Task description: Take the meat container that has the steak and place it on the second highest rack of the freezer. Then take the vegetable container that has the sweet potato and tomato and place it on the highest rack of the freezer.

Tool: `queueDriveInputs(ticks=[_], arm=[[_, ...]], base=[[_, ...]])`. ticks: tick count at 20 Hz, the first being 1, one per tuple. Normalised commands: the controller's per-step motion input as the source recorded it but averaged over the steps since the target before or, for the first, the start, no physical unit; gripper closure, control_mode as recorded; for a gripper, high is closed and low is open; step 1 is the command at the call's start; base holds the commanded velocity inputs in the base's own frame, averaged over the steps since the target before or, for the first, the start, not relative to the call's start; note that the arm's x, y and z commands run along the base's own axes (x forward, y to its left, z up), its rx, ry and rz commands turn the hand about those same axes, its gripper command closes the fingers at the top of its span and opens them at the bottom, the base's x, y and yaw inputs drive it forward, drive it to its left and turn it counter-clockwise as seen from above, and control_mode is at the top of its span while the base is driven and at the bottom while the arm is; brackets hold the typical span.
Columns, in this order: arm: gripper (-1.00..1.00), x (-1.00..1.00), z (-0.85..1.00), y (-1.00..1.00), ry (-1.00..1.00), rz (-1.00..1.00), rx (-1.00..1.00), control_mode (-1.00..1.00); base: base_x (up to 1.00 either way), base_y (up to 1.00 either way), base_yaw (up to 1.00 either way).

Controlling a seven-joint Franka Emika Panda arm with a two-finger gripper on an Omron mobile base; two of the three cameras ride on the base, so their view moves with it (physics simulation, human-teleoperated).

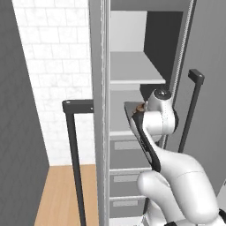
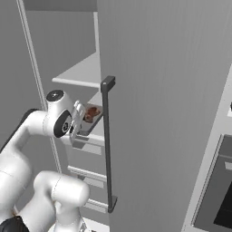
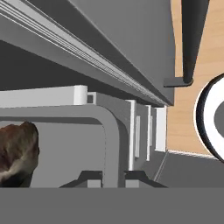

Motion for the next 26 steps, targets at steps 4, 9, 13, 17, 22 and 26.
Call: queueDriveInputs(ticks=[4, 9, 13, 17, 22, 26], arm=[[1.00, 0.53, -0.18, 0.02, 0.00, -0.02, 0.00, -1.00], [1.00, 0.53, -0.15, 0.00, -0.03, 0.00, 0.00, -1.00], [1.00, 0.59, -0.20, 0.00, -0.04, 0.00, 0.00, -1.00], [1.00, 0.50, -0.21, 0.00, -0.01, 0.00, 0.00, -1.00], [1.00, 0.46, -0.28, 0.00, 0.00, 0.00, 0.00, -1.00], [1.00, 0.41, -0.35, -0.02, 0.00, 0.00, 0.00, -1.00]], base=[[0.00, 0.00, 0.00], [0.00, 0.00, 0.00], [0.00, 0.00, 0.00], [0.00, 0.00, 0.00], [0.00, 0.00, 0.00], [0.00, 0.00, 0.00]])
